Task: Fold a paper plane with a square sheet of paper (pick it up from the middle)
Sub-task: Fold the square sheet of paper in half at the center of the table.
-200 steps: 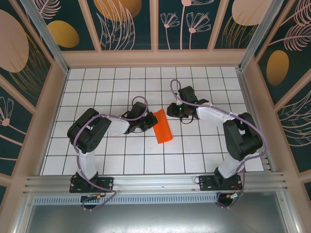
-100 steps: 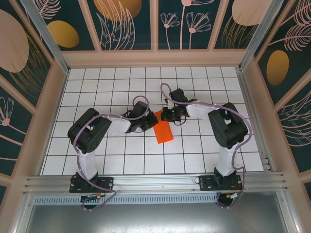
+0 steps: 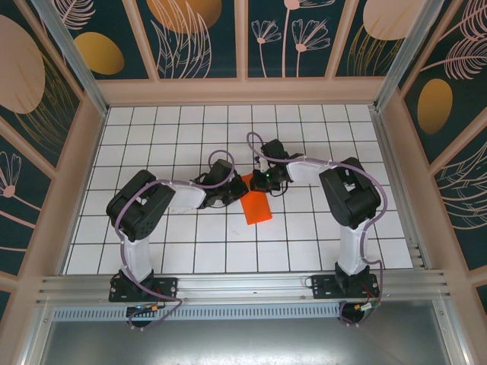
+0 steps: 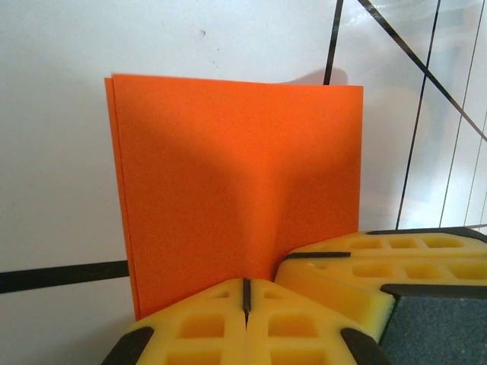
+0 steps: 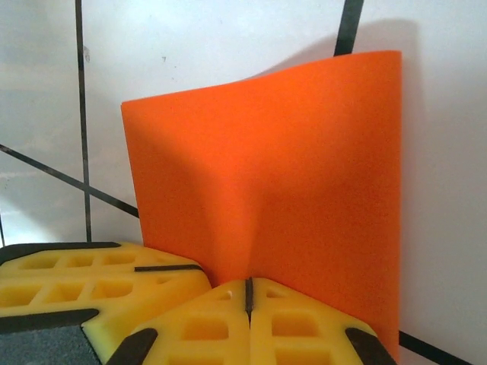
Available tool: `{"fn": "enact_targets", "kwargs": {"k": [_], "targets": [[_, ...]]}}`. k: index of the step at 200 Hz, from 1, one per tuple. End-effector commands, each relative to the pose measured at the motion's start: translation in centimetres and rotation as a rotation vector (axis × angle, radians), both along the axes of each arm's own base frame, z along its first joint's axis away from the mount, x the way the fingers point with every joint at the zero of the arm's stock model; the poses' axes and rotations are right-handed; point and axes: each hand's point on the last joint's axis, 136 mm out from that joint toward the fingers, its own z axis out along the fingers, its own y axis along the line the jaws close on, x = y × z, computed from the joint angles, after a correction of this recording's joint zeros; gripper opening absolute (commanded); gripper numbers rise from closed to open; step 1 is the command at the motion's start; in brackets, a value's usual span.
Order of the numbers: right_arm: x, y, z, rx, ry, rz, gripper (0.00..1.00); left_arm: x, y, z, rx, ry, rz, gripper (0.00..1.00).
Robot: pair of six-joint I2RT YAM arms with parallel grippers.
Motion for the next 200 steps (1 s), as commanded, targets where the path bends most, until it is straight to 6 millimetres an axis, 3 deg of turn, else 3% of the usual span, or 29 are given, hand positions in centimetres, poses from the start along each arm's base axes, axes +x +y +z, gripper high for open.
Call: {"fn": "enact_targets", "kwargs": {"k": [1,57,90,112,134,170,200], "targets": [[-1.1,-2.9,-1.6,-0.056,0.04,0.006,0.0,-5.9,6.7,-8.9,0.306,0.25,0.057,0.0],[-3.2,-7.8,-2.1,-0.013,0.038,-0.064,0.0,-7.1,8.1,-9.7,0.331,0.26,0.072,0.0],[-1.9,-9.9,0.4,0.005,-0.042,-0.14,0.0,-6.8,7.7,-9.5,0.316,0.247,0.064,0.0],[-0.9,-8.6,3.6,0.089,-0.116,-0.131,0.0,-6.7,7.5,-9.4,0.31,0.242,0.059,0.0],[-0.7,-6.3,4.9,0.165,-0.116,-0.102,0.0,-6.5,7.3,-9.3,0.305,0.234,0.055,0.0],[-1.0,-1.7,4.1,0.215,-0.049,-0.012,0.0,-6.5,7.3,-9.3,0.304,0.235,0.054,0.0],[-1.6,-1.7,1.7,0.169,0.006,-0.009,0.0,-6.6,7.3,-9.3,0.302,0.235,0.058,0.0]]}}
